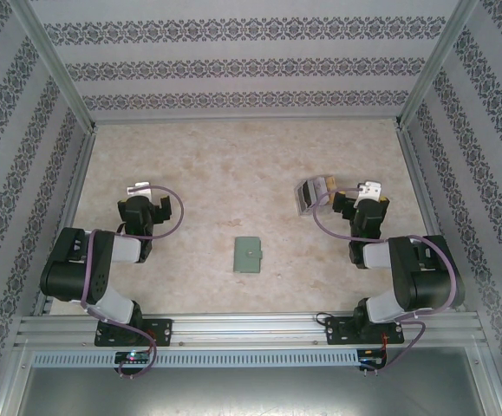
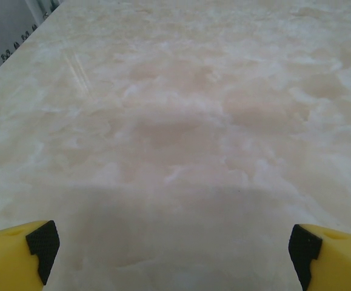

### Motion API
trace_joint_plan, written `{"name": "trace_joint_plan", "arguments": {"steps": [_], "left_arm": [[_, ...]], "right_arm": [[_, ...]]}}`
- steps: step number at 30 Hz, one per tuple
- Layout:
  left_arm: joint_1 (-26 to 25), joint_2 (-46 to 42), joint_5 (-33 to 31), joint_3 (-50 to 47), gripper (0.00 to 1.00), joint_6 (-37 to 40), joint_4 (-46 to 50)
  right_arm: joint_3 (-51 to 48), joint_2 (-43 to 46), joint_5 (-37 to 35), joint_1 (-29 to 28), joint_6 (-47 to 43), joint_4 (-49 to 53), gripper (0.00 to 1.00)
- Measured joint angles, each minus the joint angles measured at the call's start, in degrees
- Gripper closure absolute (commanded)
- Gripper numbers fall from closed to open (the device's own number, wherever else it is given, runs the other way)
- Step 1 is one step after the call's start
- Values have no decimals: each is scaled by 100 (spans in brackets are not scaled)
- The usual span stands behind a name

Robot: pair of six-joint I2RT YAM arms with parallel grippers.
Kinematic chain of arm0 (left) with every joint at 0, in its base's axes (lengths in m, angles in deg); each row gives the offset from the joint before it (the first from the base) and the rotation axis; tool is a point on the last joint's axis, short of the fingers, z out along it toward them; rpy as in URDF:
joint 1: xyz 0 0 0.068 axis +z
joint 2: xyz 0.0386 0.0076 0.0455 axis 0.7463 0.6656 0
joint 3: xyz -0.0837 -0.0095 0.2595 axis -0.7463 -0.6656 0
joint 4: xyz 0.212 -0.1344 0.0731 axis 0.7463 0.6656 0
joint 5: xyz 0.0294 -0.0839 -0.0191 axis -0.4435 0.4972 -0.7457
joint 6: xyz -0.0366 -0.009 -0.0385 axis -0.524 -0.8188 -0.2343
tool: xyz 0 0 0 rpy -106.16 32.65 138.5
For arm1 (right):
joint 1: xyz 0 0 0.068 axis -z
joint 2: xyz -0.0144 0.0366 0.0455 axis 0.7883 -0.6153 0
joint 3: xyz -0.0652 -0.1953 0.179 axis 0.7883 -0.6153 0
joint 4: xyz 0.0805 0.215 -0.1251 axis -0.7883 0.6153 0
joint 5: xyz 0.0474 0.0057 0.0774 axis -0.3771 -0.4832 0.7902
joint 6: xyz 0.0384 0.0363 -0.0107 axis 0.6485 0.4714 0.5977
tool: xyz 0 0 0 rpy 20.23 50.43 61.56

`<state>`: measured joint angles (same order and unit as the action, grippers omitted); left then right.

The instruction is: Put the credit cards into the card holder

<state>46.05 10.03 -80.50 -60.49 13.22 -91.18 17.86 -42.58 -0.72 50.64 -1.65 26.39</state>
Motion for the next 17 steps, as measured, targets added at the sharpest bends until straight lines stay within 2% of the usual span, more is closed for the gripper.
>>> {"name": "trace_joint_plan", "arguments": {"steps": [6,17], "left_arm": [[0,0,63,0,1,0,-63],[0,0,105,0,1,0,-72]], "right_arm": [[125,-42,-122,-219,-50,111,2],[125,-42,-205,-225,-52,199,2]]}}
